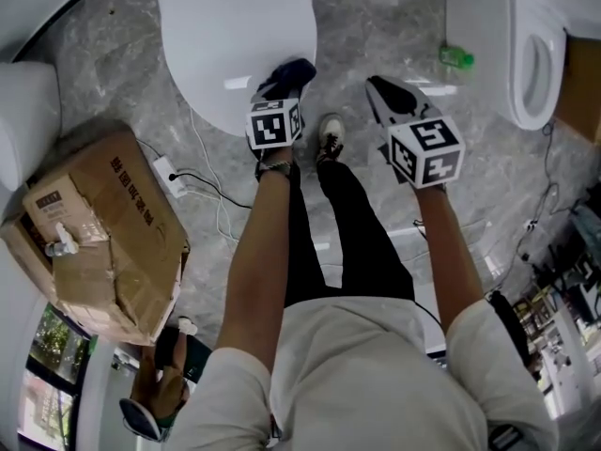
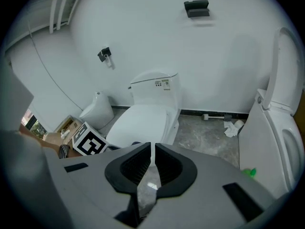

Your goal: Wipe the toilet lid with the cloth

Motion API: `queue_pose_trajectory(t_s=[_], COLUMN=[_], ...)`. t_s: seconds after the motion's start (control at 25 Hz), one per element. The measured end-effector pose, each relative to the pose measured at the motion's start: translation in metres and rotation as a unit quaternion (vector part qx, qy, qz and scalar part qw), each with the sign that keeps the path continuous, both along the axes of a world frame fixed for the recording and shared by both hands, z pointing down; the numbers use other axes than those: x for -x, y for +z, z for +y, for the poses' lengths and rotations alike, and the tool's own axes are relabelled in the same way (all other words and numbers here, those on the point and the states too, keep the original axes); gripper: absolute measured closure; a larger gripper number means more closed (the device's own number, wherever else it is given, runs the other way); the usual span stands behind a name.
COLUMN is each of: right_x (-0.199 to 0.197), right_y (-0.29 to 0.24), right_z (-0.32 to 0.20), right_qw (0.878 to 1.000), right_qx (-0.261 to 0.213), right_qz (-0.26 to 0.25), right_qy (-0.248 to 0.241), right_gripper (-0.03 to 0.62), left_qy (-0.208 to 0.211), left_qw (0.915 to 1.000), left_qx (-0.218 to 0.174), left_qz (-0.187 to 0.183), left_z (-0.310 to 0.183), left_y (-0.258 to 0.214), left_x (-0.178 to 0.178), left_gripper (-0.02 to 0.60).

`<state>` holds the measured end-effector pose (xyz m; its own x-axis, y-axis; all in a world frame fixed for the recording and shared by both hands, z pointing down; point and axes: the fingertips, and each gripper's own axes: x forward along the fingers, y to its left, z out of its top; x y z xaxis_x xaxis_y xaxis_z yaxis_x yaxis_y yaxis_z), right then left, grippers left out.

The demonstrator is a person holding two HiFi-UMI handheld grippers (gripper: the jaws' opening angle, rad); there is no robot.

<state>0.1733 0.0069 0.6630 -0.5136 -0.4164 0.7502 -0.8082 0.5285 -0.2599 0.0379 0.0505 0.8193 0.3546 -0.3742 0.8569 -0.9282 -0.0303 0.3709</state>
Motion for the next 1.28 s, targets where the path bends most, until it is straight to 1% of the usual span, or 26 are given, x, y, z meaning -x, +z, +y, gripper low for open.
queue_pose_trajectory(t_s=[0.16, 0.32, 0.4, 0.72, 0.8, 1.0, 1.08, 1.16, 1.28], right_x=[-0.001, 0.003, 0.008, 0.045, 0.054, 0.074, 0.084, 0.095, 0.109], right_y=[0.001, 0.004, 0.006, 0.003, 0.0, -0.005, -0.008, -0.012, -0.021], right_z=[0.009, 0.021, 0.025, 0.03, 0.032, 0.039, 0.044, 0.048, 0.049], right_qw=[1.0, 1.0, 1.0, 0.999, 0.999, 0.997, 0.997, 0.997, 0.996], right_qx=[0.006, 0.017, 0.019, 0.014, 0.012, 0.01, 0.009, 0.007, 0.001], right_qz=[-0.004, -0.009, -0.011, -0.019, -0.021, -0.024, -0.026, -0.029, -0.035], right_qy=[-0.002, -0.012, -0.015, -0.041, -0.048, -0.066, -0.073, -0.078, -0.081], right_gripper=[0.546, 0.546, 0.546, 0.546, 0.546, 0.546, 0.546, 0.546, 0.546], left_qy=[0.007, -0.005, -0.017, -0.081, -0.093, -0.116, -0.129, -0.146, -0.151], left_qw=[0.9997, 0.999, 0.9987, 0.9952, 0.9944, 0.9927, 0.991, 0.9884, 0.988], left_qx=[0.007, 0.02, 0.025, 0.023, 0.023, 0.029, 0.032, 0.033, 0.029], left_qz=[0.02, 0.038, 0.042, 0.049, 0.044, 0.017, 0.016, 0.024, 0.019], left_z=[0.013, 0.032, 0.044, 0.074, 0.081, 0.095, 0.1, 0.105, 0.106], left_y=[0.003, 0.007, 0.008, 0.008, 0.009, 0.011, 0.012, 0.011, 0.004], left_x=[-0.011, -0.014, -0.007, 0.046, 0.063, 0.105, 0.121, 0.136, 0.153], left_gripper=[0.497, 0.497, 0.498, 0.499, 0.499, 0.499, 0.497, 0.499, 0.499])
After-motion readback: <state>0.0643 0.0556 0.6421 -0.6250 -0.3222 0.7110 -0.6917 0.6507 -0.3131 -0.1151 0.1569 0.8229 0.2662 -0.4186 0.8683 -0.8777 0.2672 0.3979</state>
